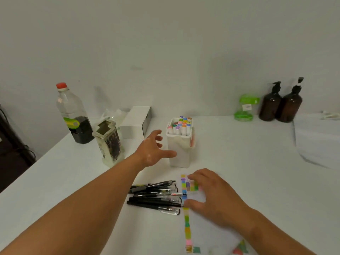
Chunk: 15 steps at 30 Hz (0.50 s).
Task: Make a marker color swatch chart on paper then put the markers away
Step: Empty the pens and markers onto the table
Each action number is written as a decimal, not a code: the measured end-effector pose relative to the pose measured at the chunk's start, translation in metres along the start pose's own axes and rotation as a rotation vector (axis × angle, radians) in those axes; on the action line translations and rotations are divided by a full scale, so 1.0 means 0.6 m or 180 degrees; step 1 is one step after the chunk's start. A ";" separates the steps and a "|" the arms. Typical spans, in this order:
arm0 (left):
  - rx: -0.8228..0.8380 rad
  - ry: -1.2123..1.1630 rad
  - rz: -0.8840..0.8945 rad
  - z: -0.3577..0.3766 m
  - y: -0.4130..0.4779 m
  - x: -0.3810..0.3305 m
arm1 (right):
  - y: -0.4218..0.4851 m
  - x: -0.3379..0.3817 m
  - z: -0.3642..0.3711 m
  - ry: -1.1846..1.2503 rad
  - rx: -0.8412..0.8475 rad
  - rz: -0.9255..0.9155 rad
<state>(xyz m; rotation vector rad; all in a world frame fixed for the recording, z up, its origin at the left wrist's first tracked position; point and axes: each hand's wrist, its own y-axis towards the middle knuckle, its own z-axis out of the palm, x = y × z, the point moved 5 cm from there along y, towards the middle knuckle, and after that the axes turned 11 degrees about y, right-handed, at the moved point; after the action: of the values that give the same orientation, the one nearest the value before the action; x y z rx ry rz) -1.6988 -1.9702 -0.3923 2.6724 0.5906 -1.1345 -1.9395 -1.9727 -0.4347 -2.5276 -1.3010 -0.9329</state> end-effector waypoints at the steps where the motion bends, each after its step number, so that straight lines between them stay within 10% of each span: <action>1: 0.0113 -0.0032 0.0005 0.007 0.012 0.000 | -0.003 -0.014 -0.010 -0.0005 -0.0102 0.0048; 15: 0.0503 -0.0755 0.0427 0.064 0.035 -0.022 | -0.015 -0.069 -0.018 0.0034 -0.0592 0.0067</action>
<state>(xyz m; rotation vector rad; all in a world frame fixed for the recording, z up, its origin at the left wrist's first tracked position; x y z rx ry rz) -1.7230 -2.0051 -0.4090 2.6009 0.2878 -1.4847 -1.9693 -1.9998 -0.4515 -2.6630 -1.2352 -1.1094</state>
